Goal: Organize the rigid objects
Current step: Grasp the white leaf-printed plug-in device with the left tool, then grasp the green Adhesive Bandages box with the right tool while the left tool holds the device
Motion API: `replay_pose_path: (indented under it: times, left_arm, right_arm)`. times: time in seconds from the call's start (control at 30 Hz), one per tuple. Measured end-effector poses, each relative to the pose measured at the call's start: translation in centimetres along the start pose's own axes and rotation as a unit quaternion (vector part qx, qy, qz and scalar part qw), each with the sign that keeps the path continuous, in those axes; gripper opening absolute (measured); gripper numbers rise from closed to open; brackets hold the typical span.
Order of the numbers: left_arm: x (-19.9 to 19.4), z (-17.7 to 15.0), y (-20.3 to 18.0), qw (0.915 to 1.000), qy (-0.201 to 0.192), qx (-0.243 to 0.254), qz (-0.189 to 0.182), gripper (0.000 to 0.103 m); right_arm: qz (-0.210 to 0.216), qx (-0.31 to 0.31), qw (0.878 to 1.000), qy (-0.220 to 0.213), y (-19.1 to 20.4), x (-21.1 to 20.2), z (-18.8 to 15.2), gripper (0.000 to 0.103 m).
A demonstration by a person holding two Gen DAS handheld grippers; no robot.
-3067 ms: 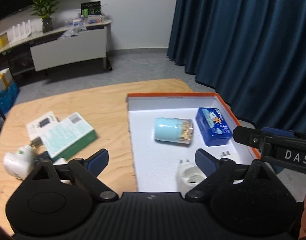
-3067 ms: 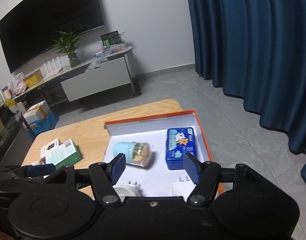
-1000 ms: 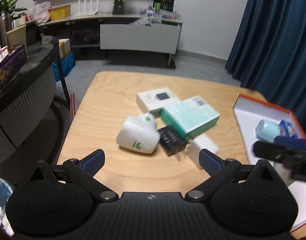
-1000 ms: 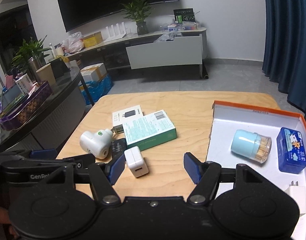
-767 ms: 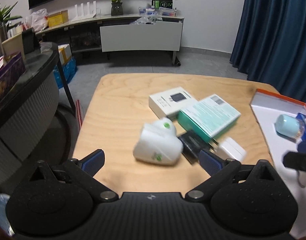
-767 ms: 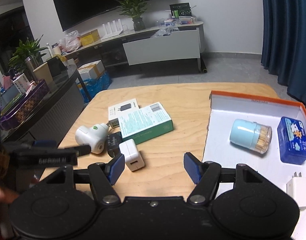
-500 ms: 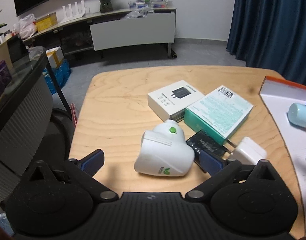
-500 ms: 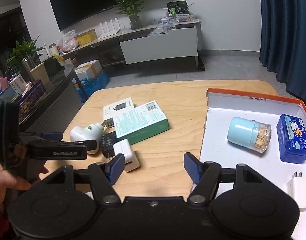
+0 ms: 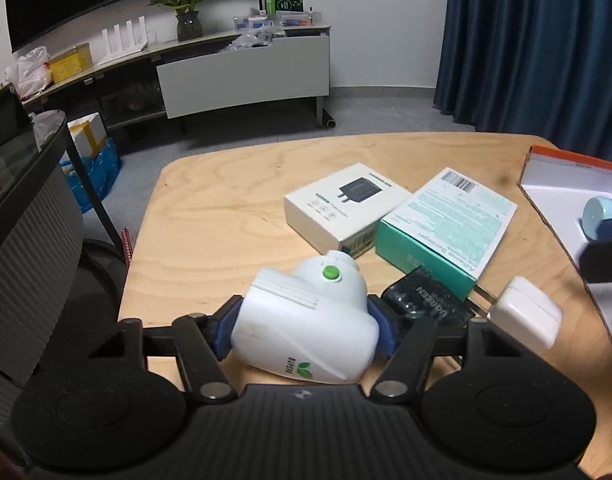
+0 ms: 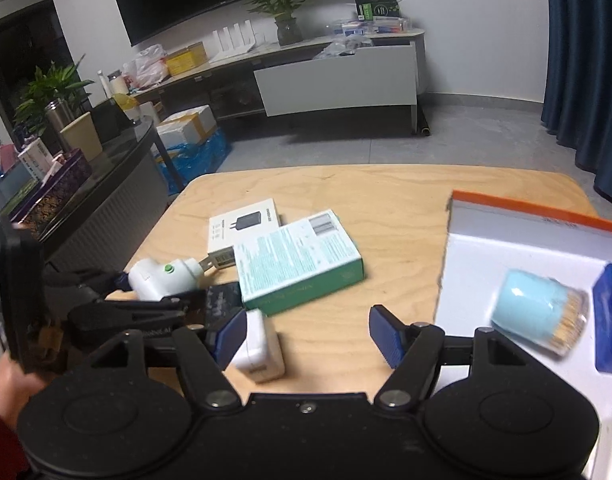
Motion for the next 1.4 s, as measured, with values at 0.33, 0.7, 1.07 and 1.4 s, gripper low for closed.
replay_pose_path:
  times: [0.33, 0.7, 1.07, 1.4]
  left_arm:
    - [-0.8, 0.4, 1.3, 0.9984, 0.001, -0.056, -0.005, 0.066]
    - [-1.0, 0.7, 1.7, 0.9981, -0.001, -0.062, -0.003, 0.066]
    - [-2.3, 1.1, 1.5, 0.9974, -0.018, -0.067, -0.018, 0.066]
    - [-2.6, 1.0, 2.6, 0.9966, -0.019, -0.08, -0.007, 0.066]
  right_arm:
    - [-0.069, 0.055, 0.996, 0.001, 2.4, 5.7, 4.0, 0.08]
    - [-0.143, 0.017, 0.989, 0.015, 3.5, 9.8, 4.5, 0.088]
    - [-0.152, 0.075, 0.986, -0.006, -3.3, 2.7, 3.0, 0.09]
    - [-0.139, 0.146, 0.977, 0.068, 4.1, 6.7, 2.5, 0.091]
Point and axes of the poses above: each gripper's, at about its wrist camera, not at the fingertips, and x roughly the way its jaws point, y to its left, z to its top, the point moved 5 cm from there along x, roughly the way its jaws point, and after that the axes turned 14 degrees about x, right-handed, at the moved point
